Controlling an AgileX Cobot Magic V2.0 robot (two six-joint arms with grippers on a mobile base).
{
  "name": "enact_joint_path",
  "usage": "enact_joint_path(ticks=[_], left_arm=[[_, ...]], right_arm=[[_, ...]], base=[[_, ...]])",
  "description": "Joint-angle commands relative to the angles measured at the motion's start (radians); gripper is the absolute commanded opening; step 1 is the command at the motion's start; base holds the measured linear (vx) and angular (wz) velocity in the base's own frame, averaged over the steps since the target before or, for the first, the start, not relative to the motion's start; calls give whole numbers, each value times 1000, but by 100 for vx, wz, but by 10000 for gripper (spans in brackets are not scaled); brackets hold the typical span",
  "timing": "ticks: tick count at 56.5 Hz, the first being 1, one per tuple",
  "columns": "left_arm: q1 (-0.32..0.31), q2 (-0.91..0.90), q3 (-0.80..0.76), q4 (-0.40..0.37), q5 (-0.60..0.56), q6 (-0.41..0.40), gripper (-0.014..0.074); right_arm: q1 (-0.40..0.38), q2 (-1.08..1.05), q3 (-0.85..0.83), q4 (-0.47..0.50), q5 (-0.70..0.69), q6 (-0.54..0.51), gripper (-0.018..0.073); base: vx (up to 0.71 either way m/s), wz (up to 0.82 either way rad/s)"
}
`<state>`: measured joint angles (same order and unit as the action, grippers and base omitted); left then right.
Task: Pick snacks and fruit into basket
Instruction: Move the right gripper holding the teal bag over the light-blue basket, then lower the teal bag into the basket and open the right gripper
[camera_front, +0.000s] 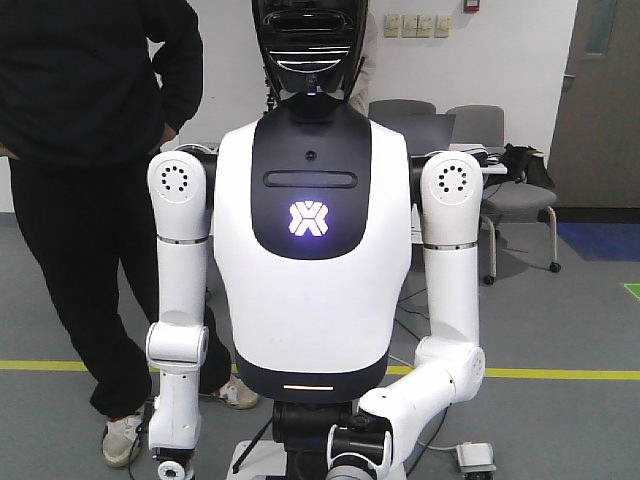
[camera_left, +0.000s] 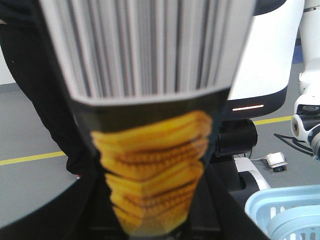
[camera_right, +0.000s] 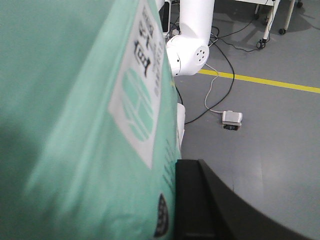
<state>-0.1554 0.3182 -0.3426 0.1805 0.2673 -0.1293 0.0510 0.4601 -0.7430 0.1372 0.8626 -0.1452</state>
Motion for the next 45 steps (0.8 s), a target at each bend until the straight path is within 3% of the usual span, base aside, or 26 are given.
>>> enact_joint_path(ticks=[1,22,32,40,45], left_arm=[[-1,7,-36,2,-97,-2,11],[-1,7,-36,2,-97,-2,11],[-1,7,-36,2,-97,-2,11],[-1,7,-36,2,-97,-2,11],[-1,7,-36,2,-97,-2,11]], right_arm=[[2,8,-26,2,-85,0,-8],[2,8,-26,29,-116,0,-8],[45,28,-26,115,-211,-9,-8],[160,120,-26,228,-277,-222,-8],[237,188,-26,354,-305,-343,-8]], base=[[0,0],[0,0],[0,0],[0,0],[0,0]])
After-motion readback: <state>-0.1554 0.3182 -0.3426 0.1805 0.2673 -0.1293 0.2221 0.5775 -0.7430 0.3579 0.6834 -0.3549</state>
